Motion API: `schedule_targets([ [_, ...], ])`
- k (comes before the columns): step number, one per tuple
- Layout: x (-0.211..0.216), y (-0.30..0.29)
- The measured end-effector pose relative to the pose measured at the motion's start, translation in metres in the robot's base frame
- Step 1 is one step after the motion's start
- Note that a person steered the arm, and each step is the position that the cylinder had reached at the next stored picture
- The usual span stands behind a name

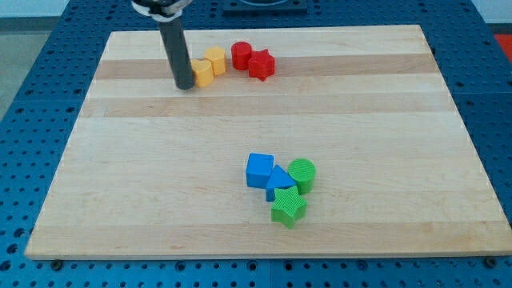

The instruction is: Locate the arm at the bottom center of the board

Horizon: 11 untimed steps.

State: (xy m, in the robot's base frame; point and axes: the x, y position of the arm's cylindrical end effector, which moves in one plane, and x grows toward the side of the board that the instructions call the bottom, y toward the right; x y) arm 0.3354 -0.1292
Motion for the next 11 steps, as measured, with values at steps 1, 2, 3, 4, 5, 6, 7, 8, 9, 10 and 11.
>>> schedule_targets([
  [1, -0.002, 0.008],
  [2, 0.0, 0.005],
  [3, 0.032, 0.012],
  [4, 0.07, 0.014],
  [5, 0.131, -0.003],
  [6, 0.214, 0.003],
  [7, 0.257, 0.006],
  [8, 0.268, 0.032],
  [9, 0.283, 0.093],
  [10, 0.283, 0.127],
  [11, 0.283, 0.175],
])
